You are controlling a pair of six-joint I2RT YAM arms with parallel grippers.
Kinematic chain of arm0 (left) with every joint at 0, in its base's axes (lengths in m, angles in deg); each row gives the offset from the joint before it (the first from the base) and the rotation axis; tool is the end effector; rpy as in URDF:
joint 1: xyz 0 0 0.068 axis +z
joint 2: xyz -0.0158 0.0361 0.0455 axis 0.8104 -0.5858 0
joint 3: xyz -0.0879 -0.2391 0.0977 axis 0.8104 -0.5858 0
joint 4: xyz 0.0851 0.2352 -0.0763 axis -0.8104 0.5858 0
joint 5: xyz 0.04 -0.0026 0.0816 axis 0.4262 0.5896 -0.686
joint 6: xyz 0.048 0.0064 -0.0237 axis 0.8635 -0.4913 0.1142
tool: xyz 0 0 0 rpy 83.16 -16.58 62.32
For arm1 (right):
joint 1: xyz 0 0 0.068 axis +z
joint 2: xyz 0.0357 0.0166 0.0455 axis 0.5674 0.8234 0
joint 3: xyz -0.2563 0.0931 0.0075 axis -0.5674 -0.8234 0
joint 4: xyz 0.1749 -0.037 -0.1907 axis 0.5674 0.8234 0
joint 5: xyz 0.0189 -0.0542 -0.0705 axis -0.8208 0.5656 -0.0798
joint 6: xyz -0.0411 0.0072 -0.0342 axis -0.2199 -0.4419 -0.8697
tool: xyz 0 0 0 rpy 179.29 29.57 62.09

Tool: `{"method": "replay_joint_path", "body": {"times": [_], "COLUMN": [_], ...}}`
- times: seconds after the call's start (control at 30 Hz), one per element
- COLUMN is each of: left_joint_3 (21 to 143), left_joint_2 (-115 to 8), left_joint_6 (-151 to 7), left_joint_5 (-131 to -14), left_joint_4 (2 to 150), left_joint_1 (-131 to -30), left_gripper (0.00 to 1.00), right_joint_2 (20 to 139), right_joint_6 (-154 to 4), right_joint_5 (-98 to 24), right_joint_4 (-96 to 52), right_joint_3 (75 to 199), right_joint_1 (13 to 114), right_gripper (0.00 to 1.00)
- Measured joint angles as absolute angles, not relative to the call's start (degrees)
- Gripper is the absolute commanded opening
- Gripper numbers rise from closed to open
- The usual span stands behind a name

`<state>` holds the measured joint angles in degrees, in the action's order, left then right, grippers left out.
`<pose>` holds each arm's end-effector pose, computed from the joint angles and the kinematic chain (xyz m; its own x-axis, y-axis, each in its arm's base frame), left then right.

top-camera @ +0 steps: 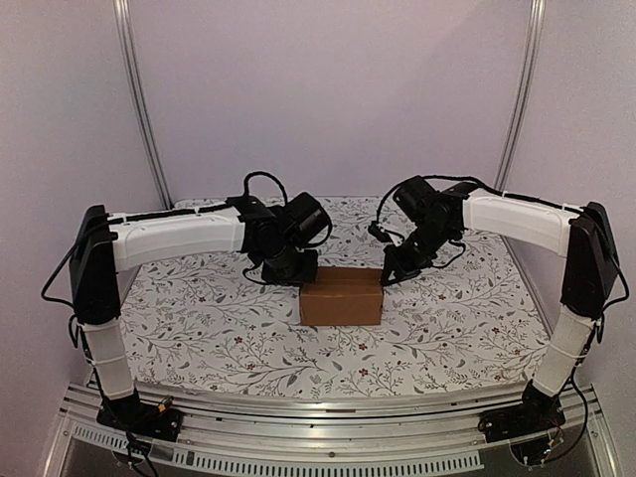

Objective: Fold the paper box

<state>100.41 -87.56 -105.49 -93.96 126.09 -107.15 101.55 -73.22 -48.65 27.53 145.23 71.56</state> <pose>0.2481 -0.3161 0.2421 -0.9029 0.0510 -0.4269 0.1200 0.9834 -0.1364 0.2878 0.2316 0.2460 -0.8388 -0.4525 -0.3027 -0.5403 0.7603 0.3607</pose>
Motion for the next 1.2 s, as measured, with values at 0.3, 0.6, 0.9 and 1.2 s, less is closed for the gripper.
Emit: {"method": "replay_joint_path", "body": {"times": [0.3, 0.6, 0.9, 1.2], "left_joint_3": [99.03, 91.28, 81.20, 79.93], "left_joint_2": [-87.52, -83.50, -79.08, -79.08], "left_joint_6": [-106.34, -106.17, -107.81, -108.55], "left_joint_5": [-99.52, -105.72, -110.23, -112.56], "left_joint_4": [125.35, 120.02, 108.30, 105.94], "left_joint_1": [-110.54, -115.50, -118.10, -118.93], "left_gripper": [0.00, 0.00, 0.00, 0.08], "right_joint_2": [100.33, 96.26, 93.22, 93.16], "right_joint_6": [-73.24, -73.48, -73.37, -73.81], "right_joint_5": [-48.67, -49.98, -49.02, -48.30], "right_joint_4": [27.16, 24.21, 20.65, 20.38], "right_joint_3": [143.54, 137.38, 132.70, 132.55], "right_joint_1": [71.56, 71.76, 72.96, 73.16], "right_gripper": [0.01, 0.01, 0.05, 0.08]}}
